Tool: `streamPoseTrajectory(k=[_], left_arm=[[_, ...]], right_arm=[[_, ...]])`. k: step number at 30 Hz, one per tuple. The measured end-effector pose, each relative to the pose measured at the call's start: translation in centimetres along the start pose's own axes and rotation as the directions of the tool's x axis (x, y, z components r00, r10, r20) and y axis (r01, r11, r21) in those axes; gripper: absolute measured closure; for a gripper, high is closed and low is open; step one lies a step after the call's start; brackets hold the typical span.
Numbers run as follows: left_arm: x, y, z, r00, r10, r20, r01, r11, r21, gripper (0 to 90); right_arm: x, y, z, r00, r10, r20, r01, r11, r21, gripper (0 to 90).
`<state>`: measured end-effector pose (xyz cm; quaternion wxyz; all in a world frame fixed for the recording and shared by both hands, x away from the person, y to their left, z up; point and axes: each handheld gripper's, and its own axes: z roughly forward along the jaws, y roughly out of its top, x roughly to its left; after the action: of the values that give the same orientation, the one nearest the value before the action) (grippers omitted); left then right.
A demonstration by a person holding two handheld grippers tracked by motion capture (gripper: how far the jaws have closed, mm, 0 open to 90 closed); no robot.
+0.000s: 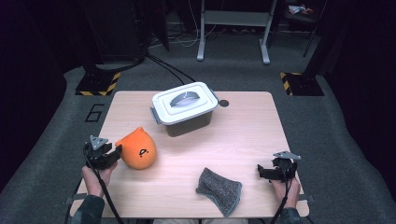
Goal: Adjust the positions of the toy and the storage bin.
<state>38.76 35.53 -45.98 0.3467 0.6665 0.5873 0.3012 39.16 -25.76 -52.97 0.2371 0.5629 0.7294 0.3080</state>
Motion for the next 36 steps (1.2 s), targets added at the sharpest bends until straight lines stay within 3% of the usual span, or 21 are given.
streamPoseTrajectory(k=[5, 11, 18, 21, 23, 24, 25, 27, 36], left_arm=[[1.2, 0.0, 0.3, 0.9983, -0.059, 0.004, 0.059, 0.9982, 0.009, 44.9], [1.5, 0.1, -0.2, 0.9966, -0.081, 0.017, 0.081, 0.9967, -0.005, 31.1], [1.1, 1.3, -0.7, 0.9973, -0.053, 0.050, 0.054, 0.9982, -0.024, 21.7], [0.7, 2.0, -0.8, 0.9974, -0.037, 0.062, 0.039, 0.9987, -0.033, 12.3], [0.3, 2.7, -0.8, 0.9968, -0.024, 0.076, 0.027, 0.9993, -0.027, 12.1], [-0.1, 3.2, -0.6, 0.9967, -0.021, 0.079, 0.025, 0.9986, -0.048, 12.0], [-0.3, 3.5, -0.7, 0.9964, -0.013, 0.084, 0.016, 0.9991, -0.039, 11.6], [-1.2, 4.3, -0.2, 0.9965, -0.002, 0.083, 0.006, 0.9993, -0.038, 3.7], [-4.7, 8.0, 1.3, 0.9886, 0.087, 0.123, -0.082, 0.9957, -0.042, 0.0]], right_arm=[[0.0, 0.0, 0.0, 1.0000, 0.008, -0.002, -0.008, 1.000, -0.002, 0.0], [0.0, 0.1, 0.1, 1.0000, 0.000, -0.004, 0.000, 1.000, 0.000, 0.0], [0.0, 0.2, 0.2, 0.9999, -0.003, -0.016, 0.003, 1.000, -0.004, 0.0], [-0.2, 0.4, 0.4, 0.9993, -0.021, -0.031, 0.021, 1.000, -0.003, 0.0], [-0.2, 0.5, 0.5, 0.9991, -0.026, -0.034, 0.026, 1.000, 0.002, 0.0], [-0.2, 0.5, 0.5, 0.9990, -0.028, -0.035, 0.028, 1.000, 0.002, 0.0], [-0.2, 0.5, 0.5, 0.9990, -0.030, -0.033, 0.030, 1.000, 0.000, 0.0], [-0.2, 0.5, 0.5, 0.9991, -0.025, -0.033, 0.025, 1.000, -0.002, 0.0], [-0.2, 0.5, 0.5, 0.9991, -0.025, -0.034, 0.025, 1.000, -0.003, 0.0]])
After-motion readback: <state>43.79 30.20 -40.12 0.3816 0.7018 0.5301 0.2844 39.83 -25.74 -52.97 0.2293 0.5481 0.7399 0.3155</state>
